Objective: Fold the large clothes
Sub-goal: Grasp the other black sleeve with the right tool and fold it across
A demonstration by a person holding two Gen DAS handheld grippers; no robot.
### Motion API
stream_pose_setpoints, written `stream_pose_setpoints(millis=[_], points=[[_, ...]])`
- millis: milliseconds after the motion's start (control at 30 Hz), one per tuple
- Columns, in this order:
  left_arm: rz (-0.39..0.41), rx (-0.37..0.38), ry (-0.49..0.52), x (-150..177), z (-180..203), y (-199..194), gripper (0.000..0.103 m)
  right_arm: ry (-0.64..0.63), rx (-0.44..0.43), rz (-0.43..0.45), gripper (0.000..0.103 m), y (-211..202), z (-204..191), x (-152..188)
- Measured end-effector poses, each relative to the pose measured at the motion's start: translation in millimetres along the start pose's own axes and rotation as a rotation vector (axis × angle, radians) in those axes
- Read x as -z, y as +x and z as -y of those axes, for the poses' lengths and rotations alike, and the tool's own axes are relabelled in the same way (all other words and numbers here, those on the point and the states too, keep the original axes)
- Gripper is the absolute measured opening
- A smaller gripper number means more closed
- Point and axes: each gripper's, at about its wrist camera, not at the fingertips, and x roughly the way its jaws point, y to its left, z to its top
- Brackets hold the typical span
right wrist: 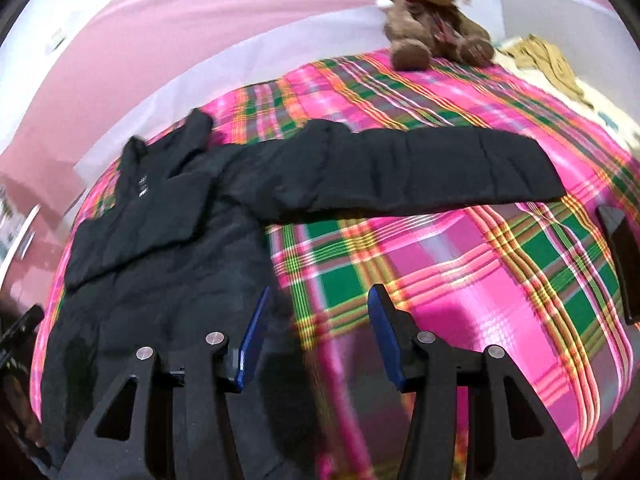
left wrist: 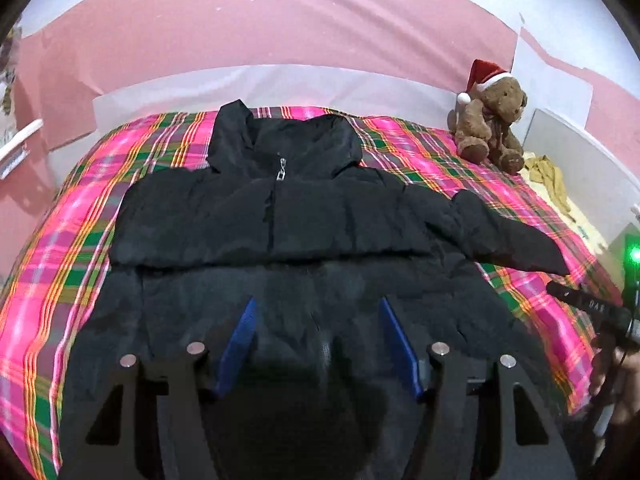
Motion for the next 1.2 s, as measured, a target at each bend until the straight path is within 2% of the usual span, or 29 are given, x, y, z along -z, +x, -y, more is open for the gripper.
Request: stream_pose_setpoints(millis=[333,467,533,733,767,800,900,1000,1200], points=[[-0.009,-0.060,0.010,-26,-13,58,0.060,0.233,0.085,-0.048,0.051,69,84,-40],[-0.021,-0.070,0.009,-30,-17,77,0.059,0.346,0.078,-0.043,0.051,88,114,-48],[-0.027,-0.065,0.006,-32,-19,85,0.059,0.392,0.049,-0.019,0.051,93,123,-52],[-0.046,-0.060,-0.006,-33,-26,100,0.059,0.462,0.061,0.020,0.050,101,135,-69],[-0.049,-0.060,-0.011,-34,-28,102,0.059,0.476,0.061,0.014,0.045,101,135,-71],[-0.050,-0.061,-0.013,-33,-30,102,0.059,0.472,0.076,0.020,0.028,101,135,-73],[-0.048,-0.062,-0.017,-33,-35,100,0.059,0.454,0.075,0.029,0.013,98,130,-78],[-0.038,-0.061,-0.035,-34,-41,92,0.059,0.412,0.084,0.060,0.010,85,118,-87],[0.000,-0.059,-0.074,-36,-55,67,0.059,0.300,0.029,0.168,0.009,29,71,-114]])
